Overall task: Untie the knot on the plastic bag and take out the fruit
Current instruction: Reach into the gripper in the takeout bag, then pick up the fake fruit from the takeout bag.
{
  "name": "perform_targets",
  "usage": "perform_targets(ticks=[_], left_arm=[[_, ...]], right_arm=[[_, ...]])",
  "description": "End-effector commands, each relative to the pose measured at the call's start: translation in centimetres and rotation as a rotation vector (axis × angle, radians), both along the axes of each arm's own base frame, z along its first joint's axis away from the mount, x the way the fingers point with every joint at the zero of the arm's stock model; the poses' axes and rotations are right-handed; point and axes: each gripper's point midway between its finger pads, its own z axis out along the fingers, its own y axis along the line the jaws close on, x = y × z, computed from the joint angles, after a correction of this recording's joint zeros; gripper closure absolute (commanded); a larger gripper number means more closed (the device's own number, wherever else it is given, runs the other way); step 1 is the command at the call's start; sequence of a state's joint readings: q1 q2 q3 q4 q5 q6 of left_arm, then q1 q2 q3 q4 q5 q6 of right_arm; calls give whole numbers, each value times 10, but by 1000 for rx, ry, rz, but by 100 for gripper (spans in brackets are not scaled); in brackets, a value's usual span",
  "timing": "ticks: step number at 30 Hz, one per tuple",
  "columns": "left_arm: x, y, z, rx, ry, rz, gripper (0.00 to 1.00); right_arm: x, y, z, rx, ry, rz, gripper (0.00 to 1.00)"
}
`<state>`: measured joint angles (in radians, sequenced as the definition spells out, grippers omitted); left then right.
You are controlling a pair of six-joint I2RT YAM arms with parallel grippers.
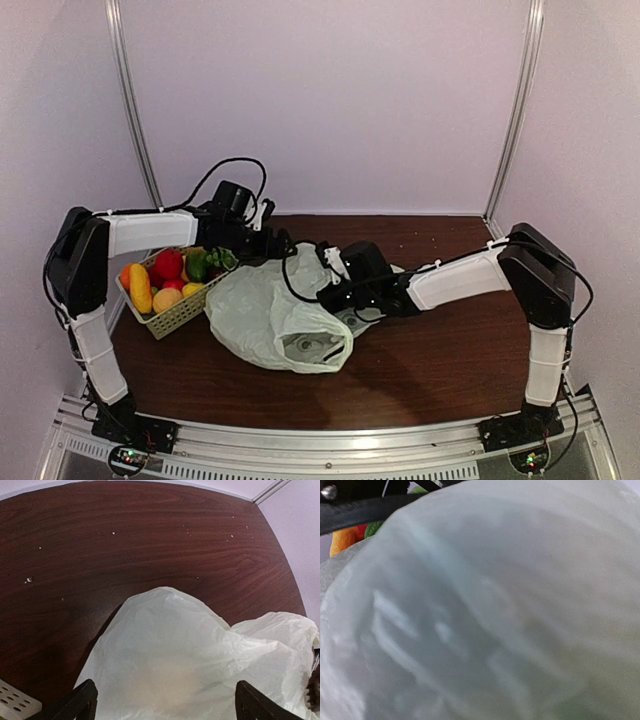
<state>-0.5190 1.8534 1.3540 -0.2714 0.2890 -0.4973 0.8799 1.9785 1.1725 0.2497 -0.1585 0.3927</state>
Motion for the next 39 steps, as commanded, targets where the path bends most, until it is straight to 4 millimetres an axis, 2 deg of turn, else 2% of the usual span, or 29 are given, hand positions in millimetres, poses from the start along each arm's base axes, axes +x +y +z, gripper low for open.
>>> perform_targets(ticks=[1, 4, 8, 16, 24, 27, 33, 39], left_arm=[[25, -13, -4, -25, -44, -34, 3], [33, -16, -18, -11, -30, -39, 3], [36, -18, -34, -2, -6, -52, 14], [32, -18, -62, 19, 39, -72, 48], [25, -20, -76, 12, 71, -102, 79], [23, -20, -78, 10, 80, -107, 85], [18, -21, -86, -2, 103, -109, 92], [16, -23, -86, -18, 112, -110, 96]], right_arm=[[10, 10, 14, 24, -25, -20, 4], [15, 13, 15, 25, -28, -26, 4], [21, 20, 10, 9, -28, -26, 6], [32, 31, -4, -15, -17, -18, 10], [45, 35, -25, -54, 0, -13, 7], [46, 40, -32, -60, 10, 10, 6], [41, 50, -37, -34, 28, 63, 8], [41, 58, -43, -23, 42, 91, 25]])
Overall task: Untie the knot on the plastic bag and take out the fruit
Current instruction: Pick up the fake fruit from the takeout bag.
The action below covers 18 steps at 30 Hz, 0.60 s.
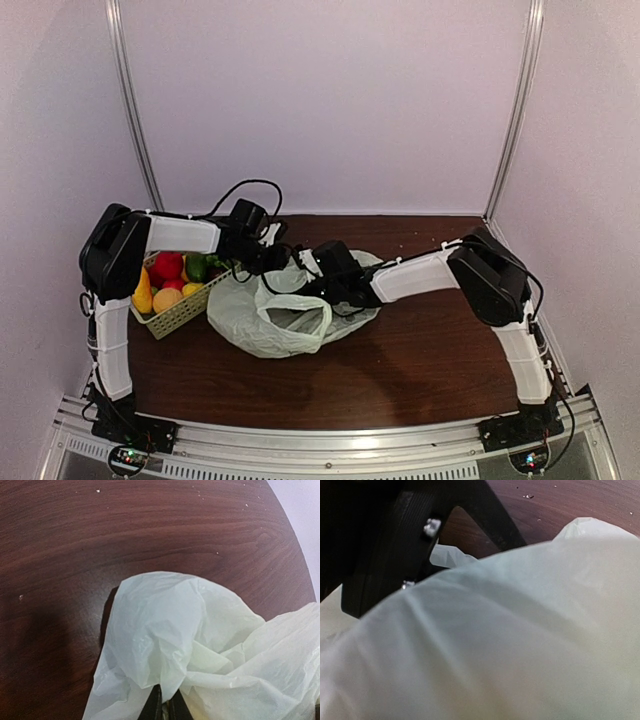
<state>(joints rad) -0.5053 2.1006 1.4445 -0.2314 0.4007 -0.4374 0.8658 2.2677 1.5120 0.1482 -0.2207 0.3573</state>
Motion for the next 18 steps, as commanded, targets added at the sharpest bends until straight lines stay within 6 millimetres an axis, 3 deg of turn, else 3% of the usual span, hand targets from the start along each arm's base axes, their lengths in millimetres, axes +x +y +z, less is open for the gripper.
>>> perform_targets(ticks=[1, 6, 9, 18], left_arm=[[2, -3, -9, -31, 9, -5, 98], [2, -2, -9, -31, 13, 2, 100], [3, 0, -8, -27, 8, 16, 100], [4, 3, 10, -38, -34, 37, 100]], right_arm=[[1, 8, -4, 15, 9, 35, 29], [0, 9, 2, 29, 5, 46, 49], [-3, 6, 18, 49, -19, 46, 56], [-21, -29, 55, 28, -79, 22, 59]])
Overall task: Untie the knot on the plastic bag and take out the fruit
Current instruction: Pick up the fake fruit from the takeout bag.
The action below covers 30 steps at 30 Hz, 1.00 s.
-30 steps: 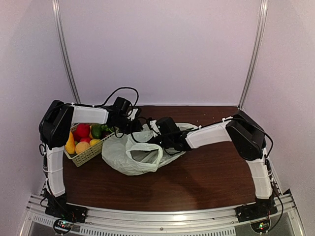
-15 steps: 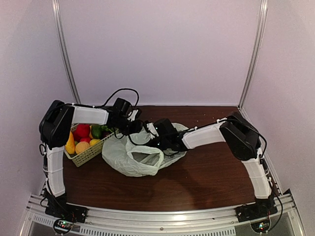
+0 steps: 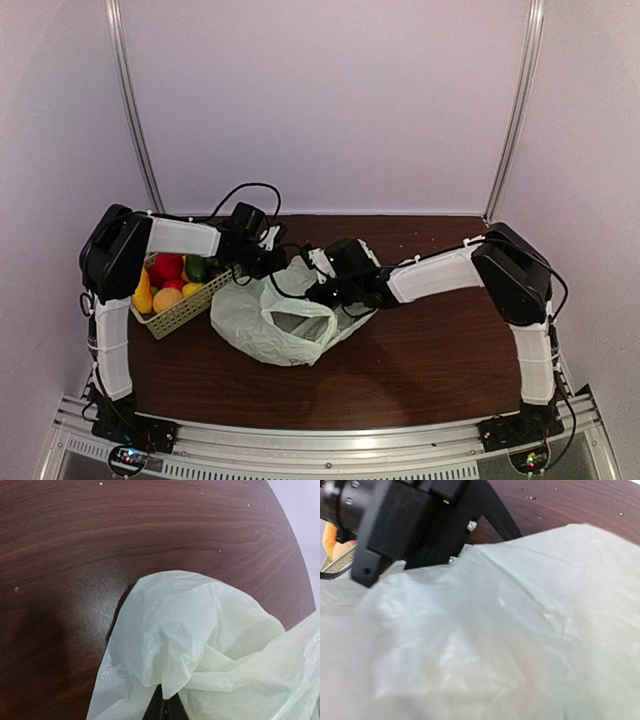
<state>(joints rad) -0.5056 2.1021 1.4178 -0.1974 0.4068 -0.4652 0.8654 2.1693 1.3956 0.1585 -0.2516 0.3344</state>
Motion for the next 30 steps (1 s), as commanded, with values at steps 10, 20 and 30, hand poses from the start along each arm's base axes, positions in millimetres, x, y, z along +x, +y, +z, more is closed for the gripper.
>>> perform_targets(ticks=[10, 20, 30], left_arm=[[-11, -4, 37, -90, -72, 11, 100], [-36, -19, 54, -104, -98, 6, 100], [-67, -40, 59, -82, -126, -39, 100]], right_arm=[[-40, -61, 65, 9, -78, -34, 58], [-84, -115, 78, -41, -89, -82, 58], [-117, -190, 101, -48, -123, -215, 58]])
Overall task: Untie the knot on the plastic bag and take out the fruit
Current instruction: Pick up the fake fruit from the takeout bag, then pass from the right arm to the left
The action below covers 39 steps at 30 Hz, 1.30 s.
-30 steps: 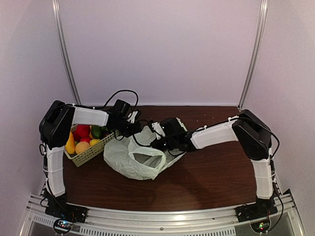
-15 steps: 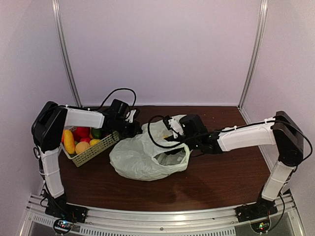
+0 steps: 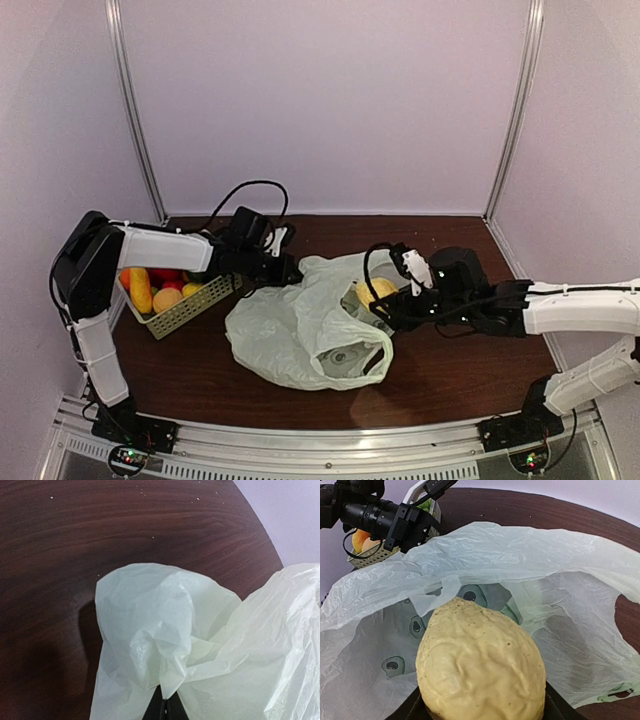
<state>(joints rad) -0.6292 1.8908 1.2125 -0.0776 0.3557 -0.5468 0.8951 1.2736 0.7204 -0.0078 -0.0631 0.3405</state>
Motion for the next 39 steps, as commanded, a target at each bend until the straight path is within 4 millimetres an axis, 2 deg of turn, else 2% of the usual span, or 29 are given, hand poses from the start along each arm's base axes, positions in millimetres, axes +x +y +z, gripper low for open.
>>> perform_targets(ticks=[1, 6, 8, 11, 13, 14, 16, 18, 20, 22, 27, 34, 39], left_arm=[[-11, -13, 18, -22, -52, -9, 100], [-25, -24, 28, -36, -74, -32, 98], [-27, -22, 35, -36, -82, -20, 88], [-30, -16, 48, -39, -100, -1, 79], [-32, -10, 59, -35, -118, 17, 66], [-33, -6, 65, -34, -128, 26, 52], [-37, 2, 79, -35, -153, 44, 35], [-43, 8, 93, -37, -176, 56, 27], [-51, 9, 108, -42, -207, 54, 23], [-64, 4, 129, -62, -244, 24, 20], [-113, -26, 177, -130, -323, -94, 13], [-188, -63, 226, -360, -342, -235, 8], [-221, -74, 253, -563, -336, -276, 3]], right_arm=[[-8, -34, 11, -15, -19, -95, 58], [-19, -51, 46, 50, -64, -109, 57], [-23, -55, 58, 73, -78, -109, 57], [-29, -57, 76, 106, -89, -92, 57], [-33, -57, 91, 139, -102, -75, 57], [-36, -56, 100, 161, -110, -63, 57], [-41, -54, 114, 202, -123, -33, 57], [-45, -53, 126, 232, -138, -13, 57], [-48, -50, 133, 249, -153, 5, 57], [-50, -46, 138, 266, -163, 24, 57], [-60, -31, 147, 307, -172, 80, 57], [-70, -10, 149, 315, -180, 118, 57], [-75, 6, 150, 309, -183, 146, 56]])
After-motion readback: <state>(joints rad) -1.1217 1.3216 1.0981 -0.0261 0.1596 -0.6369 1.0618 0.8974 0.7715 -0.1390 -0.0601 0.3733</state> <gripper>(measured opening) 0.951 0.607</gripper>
